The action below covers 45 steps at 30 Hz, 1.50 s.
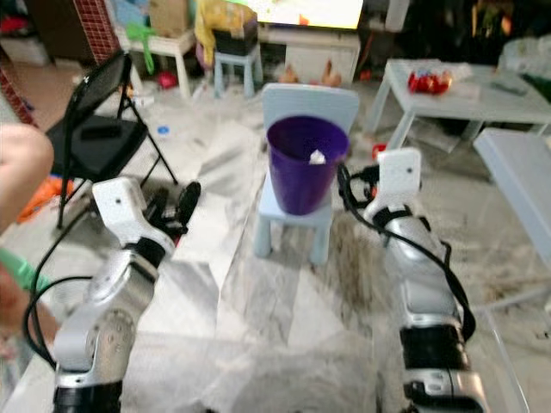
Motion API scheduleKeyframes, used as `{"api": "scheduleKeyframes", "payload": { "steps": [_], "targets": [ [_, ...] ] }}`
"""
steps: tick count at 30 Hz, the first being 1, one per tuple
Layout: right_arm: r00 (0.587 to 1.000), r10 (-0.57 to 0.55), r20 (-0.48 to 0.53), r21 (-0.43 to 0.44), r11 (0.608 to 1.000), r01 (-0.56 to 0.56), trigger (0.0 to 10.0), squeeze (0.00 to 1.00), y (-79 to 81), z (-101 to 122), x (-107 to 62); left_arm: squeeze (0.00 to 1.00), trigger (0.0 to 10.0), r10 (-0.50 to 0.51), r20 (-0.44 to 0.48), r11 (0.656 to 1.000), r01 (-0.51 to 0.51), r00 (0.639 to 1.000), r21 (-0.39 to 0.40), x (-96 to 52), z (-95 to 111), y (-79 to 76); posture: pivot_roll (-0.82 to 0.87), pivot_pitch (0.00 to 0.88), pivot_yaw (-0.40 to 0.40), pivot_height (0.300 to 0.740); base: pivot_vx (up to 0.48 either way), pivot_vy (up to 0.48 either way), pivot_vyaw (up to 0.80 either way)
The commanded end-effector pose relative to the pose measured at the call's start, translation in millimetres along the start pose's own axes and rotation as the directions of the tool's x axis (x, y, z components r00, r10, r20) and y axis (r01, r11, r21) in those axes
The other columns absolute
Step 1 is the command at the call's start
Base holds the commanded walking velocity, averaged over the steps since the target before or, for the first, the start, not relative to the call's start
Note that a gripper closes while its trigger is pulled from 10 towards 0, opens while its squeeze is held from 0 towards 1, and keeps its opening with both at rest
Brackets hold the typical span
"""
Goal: Picking trash to rubbish bin
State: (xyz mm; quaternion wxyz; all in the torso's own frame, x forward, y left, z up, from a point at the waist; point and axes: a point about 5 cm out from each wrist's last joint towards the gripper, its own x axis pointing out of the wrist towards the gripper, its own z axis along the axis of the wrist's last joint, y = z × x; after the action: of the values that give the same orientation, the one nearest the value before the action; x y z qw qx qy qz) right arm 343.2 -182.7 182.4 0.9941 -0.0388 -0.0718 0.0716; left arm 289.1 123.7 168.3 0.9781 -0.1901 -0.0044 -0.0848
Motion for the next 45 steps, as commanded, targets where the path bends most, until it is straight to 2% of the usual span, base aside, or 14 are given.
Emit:
{"api": "scheduleKeyframes", "payload": {
  "steps": [1, 9, 18, 45],
  "targets": [
    [1.000, -0.021, -0.008, -0.007, 1.000, 0.021, 10.0, 0.00, -6.0, -2.1, -2.9, 0.00, 10.0, -0.033, -0.011, 0.999, 0.033, 0.999, -0.008, 0.0, -2.9, -6.6, 0.04, 0.071, -0.047, 0.740, 0.000, 0.000, 0.00],
    [1.000, -0.021, -0.022, -0.003, 1.000, 0.021, 10.0, 0.00, -5.3, -3.8, -2.0, 0.00, 10.0, -0.010, 0.000, 1.000, 0.010, 1.000, -0.003, 1.1, -1.9, -1.8, 0.04, 0.071, -0.050, 0.740, 0.000, 0.000, -0.58],
    [1.000, -0.013, -0.026, -0.001, 1.000, 0.013, 10.0, 0.00, -2.3, -4.9, -1.1, 0.00, 10.0, -0.033, -0.002, 0.999, 0.033, 0.999, -0.023, 0.7, -3.1, -4.7, 0.04, 0.072, -0.055, 0.740, 0.000, 0.000, -0.80],
    [1.000, -0.012, -0.021, -0.001, 1.000, 0.012, 10.0, 0.00, -2.5, -3.6, 1.2, 0.00, 10.0, -0.043, 0.011, 0.999, 0.043, 0.999, -0.009, -0.3, -2.4, -2.6, 0.05, 0.063, -0.056, 0.740, 0.000, 0.000, -0.80]
  ]
}}
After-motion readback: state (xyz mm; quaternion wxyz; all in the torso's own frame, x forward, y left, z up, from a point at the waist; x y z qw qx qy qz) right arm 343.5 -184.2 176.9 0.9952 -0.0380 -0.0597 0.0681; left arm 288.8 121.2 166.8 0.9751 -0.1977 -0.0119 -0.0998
